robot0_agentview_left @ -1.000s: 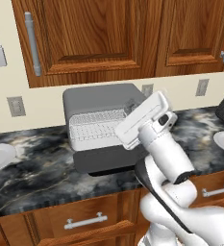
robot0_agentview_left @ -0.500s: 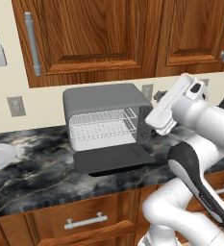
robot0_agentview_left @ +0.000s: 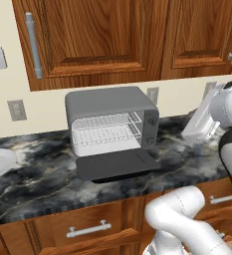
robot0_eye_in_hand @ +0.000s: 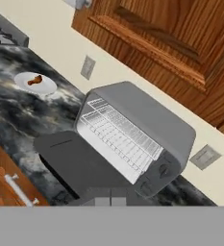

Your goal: Open the toaster oven door. Place the bread on the top rack in the toaster oven and place the chicken drumstick on the bottom rack.

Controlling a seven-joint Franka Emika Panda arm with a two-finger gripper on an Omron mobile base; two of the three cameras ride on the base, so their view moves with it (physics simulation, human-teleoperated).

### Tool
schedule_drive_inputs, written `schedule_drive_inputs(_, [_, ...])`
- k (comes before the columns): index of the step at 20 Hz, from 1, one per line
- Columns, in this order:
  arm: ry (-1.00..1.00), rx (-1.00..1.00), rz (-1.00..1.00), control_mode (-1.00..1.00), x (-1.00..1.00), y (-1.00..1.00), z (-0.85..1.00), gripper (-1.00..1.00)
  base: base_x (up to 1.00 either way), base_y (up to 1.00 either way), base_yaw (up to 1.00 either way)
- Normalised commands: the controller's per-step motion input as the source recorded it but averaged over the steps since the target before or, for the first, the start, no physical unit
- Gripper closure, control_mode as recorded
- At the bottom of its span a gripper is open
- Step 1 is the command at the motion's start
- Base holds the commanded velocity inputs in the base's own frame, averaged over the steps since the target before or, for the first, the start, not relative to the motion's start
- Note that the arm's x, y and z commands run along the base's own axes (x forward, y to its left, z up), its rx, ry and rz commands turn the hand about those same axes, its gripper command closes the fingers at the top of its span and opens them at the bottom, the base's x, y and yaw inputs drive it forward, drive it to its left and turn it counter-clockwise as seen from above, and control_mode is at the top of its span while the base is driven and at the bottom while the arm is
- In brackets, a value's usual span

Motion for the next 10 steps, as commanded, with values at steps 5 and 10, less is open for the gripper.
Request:
schedule_drive_inputs(5, [0.13, -0.17, -0.06, -1.0, -0.4, 0.07, -0.88, 1.0, 0.0, 0.0, 0.0])
schedule_drive_inputs(10, [0.11, -0.14, -0.11, -1.0, -0.31, 0.0, -0.7, 1.0, 0.0, 0.0, 0.0])
